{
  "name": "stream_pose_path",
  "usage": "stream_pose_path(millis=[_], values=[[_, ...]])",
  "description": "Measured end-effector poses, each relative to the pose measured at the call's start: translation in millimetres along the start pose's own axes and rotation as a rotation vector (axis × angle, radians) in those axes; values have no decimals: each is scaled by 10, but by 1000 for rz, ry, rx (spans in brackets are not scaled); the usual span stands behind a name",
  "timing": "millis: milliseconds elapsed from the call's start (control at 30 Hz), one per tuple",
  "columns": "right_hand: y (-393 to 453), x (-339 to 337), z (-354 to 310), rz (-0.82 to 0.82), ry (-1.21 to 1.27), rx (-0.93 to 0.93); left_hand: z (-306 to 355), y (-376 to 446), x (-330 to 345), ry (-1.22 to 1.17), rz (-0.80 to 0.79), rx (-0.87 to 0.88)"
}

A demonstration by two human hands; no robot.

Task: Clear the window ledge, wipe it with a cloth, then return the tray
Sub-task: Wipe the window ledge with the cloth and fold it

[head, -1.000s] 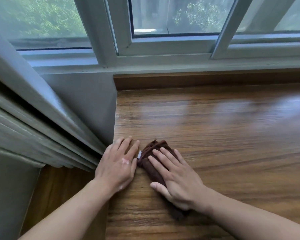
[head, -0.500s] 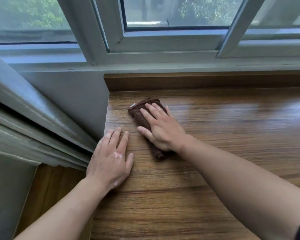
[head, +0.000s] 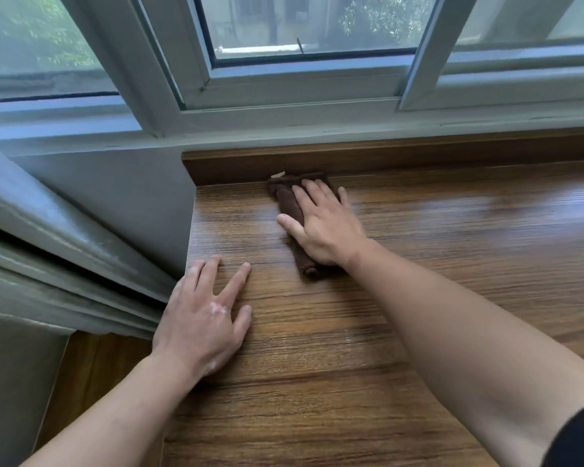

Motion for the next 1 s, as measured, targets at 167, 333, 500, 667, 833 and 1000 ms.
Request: stream_pose_path(millis=[167, 333, 500, 667, 833, 1000], values=[[-301, -173, 686, -4, -43, 154, -39, -5, 36, 15, -41, 11], [-736, -395, 1371, 12, -77, 319, -55, -9, 59, 17, -57, 11], [-1217, -541, 1873, 32, -151, 451, -66, -20, 78, -1, -75, 11], [-1170, -426, 1614, 19, -63, 495, -130, -40, 50, -39, -80, 11], [-1055, -204, 633, -29, -67, 306, -119, -51, 18, -62, -80, 15], [-1333, 29, -491, -47, -55, 105, -113, -65, 24, -52, -83, 32]])
Point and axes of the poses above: each hand's wrist, its own y-axis towards the middle knuckle, its own x-axis out of the palm, z = x × y, the point moved 9 cm from there along y, towards the middle knuckle, and after that the axes turned 4 degrees about z, right-handed, at the moved point
